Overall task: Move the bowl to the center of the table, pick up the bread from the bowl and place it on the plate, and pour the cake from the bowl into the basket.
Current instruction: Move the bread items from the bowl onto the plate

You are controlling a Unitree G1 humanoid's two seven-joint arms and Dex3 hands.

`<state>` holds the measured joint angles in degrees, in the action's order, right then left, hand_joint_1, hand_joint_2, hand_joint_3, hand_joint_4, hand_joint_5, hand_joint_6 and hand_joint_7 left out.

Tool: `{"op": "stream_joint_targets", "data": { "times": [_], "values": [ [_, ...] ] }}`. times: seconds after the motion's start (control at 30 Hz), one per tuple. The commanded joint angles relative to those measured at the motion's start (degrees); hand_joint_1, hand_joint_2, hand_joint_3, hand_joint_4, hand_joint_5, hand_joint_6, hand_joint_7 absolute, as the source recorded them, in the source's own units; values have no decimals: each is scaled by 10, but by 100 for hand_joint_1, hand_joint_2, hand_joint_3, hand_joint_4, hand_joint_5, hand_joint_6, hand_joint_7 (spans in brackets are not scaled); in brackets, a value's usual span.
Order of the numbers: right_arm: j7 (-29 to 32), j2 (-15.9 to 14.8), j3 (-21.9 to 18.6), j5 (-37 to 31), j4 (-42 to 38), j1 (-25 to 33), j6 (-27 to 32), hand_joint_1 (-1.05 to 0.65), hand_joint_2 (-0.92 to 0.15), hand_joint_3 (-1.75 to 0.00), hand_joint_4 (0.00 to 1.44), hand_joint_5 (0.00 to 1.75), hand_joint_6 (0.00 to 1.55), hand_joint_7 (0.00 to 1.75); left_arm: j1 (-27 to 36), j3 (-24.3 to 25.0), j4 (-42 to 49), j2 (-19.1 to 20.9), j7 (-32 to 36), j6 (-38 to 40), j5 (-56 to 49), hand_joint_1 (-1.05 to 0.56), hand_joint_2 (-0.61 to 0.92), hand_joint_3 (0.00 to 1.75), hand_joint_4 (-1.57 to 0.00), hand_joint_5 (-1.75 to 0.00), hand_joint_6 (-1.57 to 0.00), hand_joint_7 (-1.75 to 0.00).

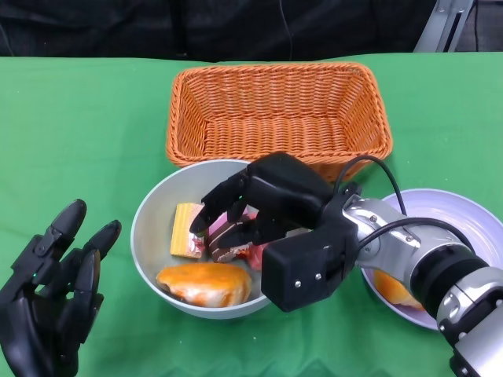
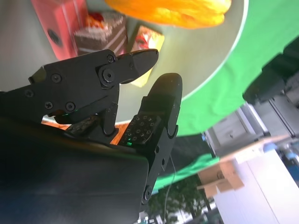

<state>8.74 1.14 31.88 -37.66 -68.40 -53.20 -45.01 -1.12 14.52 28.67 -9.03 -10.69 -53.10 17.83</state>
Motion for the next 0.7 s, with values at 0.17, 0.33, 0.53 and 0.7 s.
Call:
{"op": "stream_joint_targets", "data": {
  "times": [0.17, 0.33, 0.53, 0.7],
  "values": [
    [-149, -8, -16, 45, 27, -13, 32, -56, -85, 0, 68, 25, 70, 0, 4, 4, 4, 11, -1, -12, -4, -50, 92, 30, -97, 0, -84, 0],
    [-233, -15, -26, 68, 27, -27, 26, -65, -83, 0, 66, 9, 59, 0, 3, 6, 6, 11, 3, -16, -9, -50, 92, 31, -97, -1, -84, 0],
    [-301, -13, -45, 97, 25, -36, 45, -72, -81, 0, 64, 5, 56, 0, 5, 6, 5, 10, 1, -18, -4, -50, 92, 31, -97, 0, -83, 0],
    [-335, -15, -53, 111, 24, -42, 55, -73, -80, 0, 67, 5, 55, 0, 5, 8, 5, 6, 5, -19, -2, -50, 92, 32, -97, 0, -83, 0]
  ]
}}
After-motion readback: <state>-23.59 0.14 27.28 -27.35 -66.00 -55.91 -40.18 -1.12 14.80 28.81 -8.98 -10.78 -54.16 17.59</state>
